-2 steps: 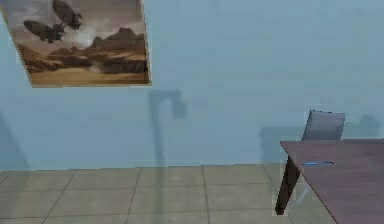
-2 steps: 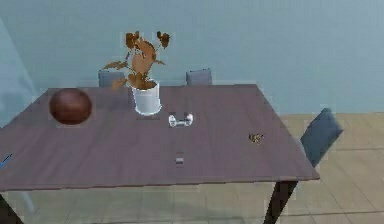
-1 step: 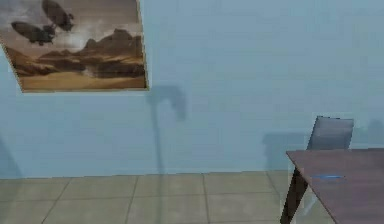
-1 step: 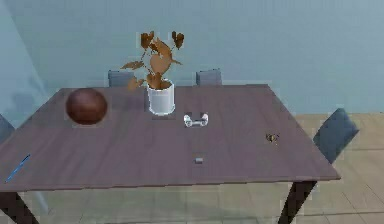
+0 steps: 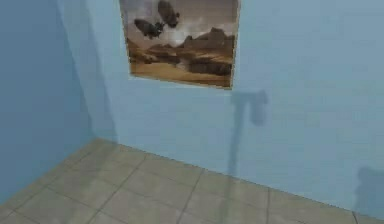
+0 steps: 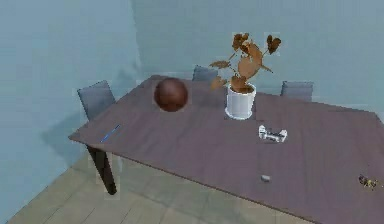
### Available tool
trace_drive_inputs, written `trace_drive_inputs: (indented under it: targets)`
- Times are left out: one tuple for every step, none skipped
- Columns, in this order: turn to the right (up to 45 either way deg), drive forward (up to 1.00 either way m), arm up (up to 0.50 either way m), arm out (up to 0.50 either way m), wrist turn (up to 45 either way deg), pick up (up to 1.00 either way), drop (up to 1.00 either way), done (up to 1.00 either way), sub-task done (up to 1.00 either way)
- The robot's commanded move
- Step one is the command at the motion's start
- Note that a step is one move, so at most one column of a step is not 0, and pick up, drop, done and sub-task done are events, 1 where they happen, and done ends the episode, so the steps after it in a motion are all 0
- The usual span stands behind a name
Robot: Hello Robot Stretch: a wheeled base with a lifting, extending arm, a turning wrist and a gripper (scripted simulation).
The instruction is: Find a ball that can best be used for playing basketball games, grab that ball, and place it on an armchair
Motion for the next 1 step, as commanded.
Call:
trace_drive_inputs:
  targets:
    - [42.0,0.00,0.00,0.00,0.0,0.00,0.00,0.00,0.00]
